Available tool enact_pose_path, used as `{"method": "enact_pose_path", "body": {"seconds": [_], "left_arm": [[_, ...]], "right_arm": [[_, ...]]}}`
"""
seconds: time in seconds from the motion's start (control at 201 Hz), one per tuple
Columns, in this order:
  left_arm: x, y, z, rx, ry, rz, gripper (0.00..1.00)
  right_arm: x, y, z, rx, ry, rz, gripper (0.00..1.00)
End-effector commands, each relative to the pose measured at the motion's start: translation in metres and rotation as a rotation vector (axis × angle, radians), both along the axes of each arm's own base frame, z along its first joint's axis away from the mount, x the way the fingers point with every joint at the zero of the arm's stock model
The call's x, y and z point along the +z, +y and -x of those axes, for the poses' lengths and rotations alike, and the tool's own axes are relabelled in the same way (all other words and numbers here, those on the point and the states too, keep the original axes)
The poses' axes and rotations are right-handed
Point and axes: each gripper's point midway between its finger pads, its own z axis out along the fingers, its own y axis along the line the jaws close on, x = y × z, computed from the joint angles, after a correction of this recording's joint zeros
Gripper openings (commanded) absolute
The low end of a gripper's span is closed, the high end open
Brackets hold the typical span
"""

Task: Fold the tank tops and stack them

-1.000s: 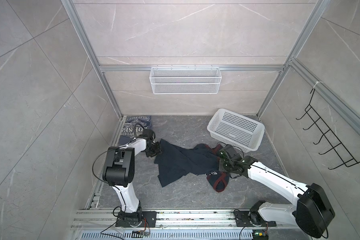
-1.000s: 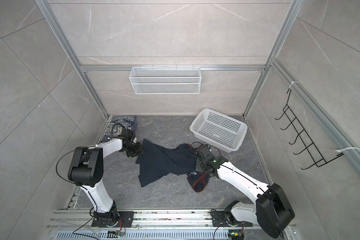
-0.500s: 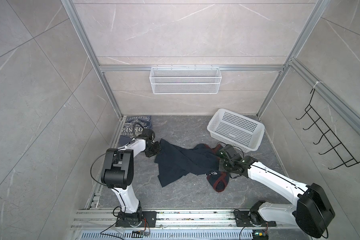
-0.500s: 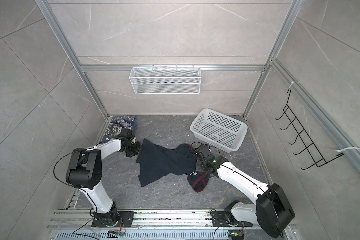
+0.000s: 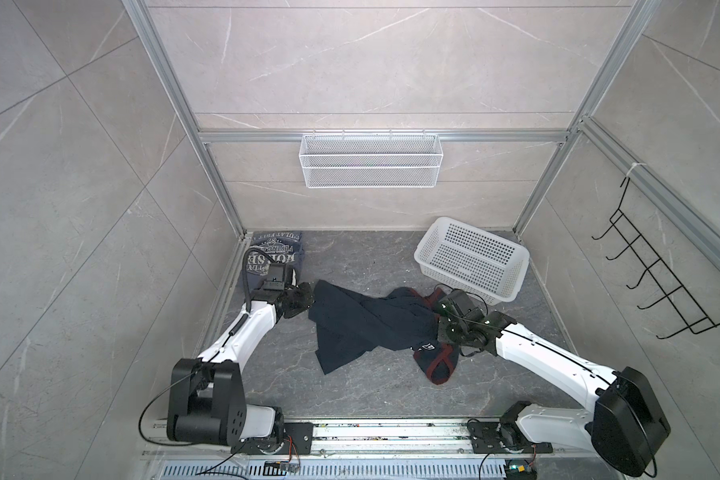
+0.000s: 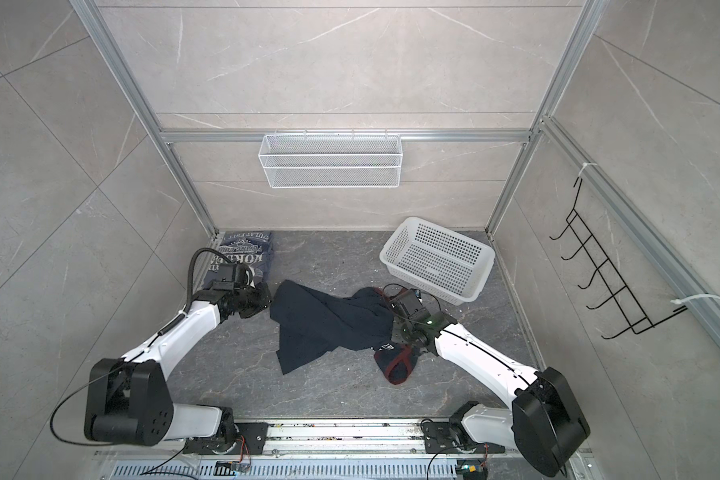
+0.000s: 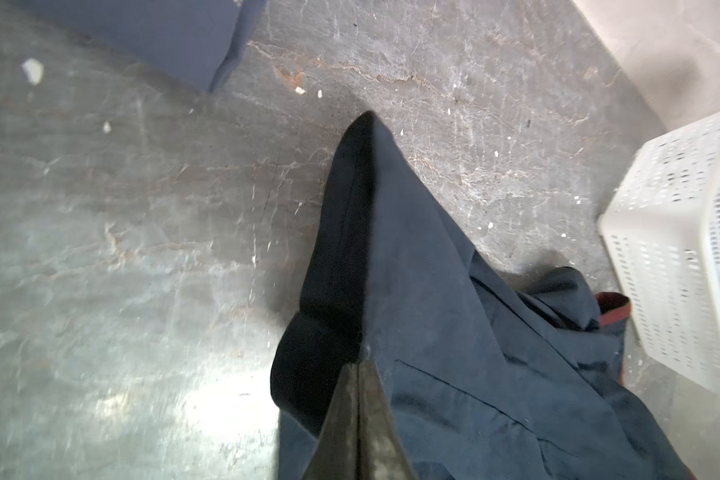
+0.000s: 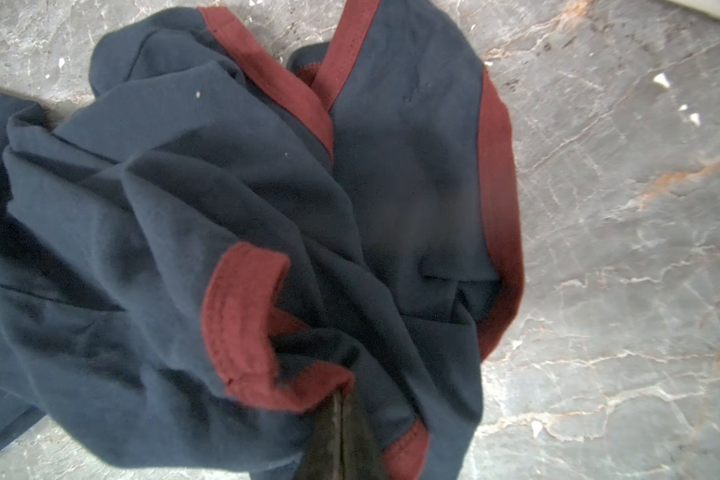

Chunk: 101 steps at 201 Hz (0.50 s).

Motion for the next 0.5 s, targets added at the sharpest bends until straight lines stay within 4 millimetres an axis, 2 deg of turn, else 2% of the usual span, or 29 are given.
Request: {"method": "enact_pose_path", "body": {"seconds": [0.0,0.1,0.179,0.279,0.378,0.498], "left_arm": [[0.010,0.003,0.025,0.043,-0.028,0.027,0.00],[0.002,0.004,0.055,0.043,-0.003,0.047,0.00],[-0.012,0.005,0.077,0.044,0.031,0.060,0.00],[-0.028,0.008,0.096,0.054,0.066,0.057,0.00],[-0.039,0.011,0.104,0.077,0.078,0.055,0.00],[-0.039,0.015,0.103,0.095,0.073,0.039,0.00]], "right_arm": [[-0.002,0.001,0.010,0.020,0.012,-0.033,0.12],[0.002,-0.003,0.016,0.034,0.004,-0.043,0.22],[0.007,-0.002,0.019,0.061,-0.010,-0.069,0.26],[0.018,0.002,0.015,0.102,-0.037,-0.113,0.35],[0.028,0.011,0.007,0.141,-0.067,-0.171,0.41],[0.033,0.014,-0.007,0.147,-0.075,-0.209,0.44]]}}
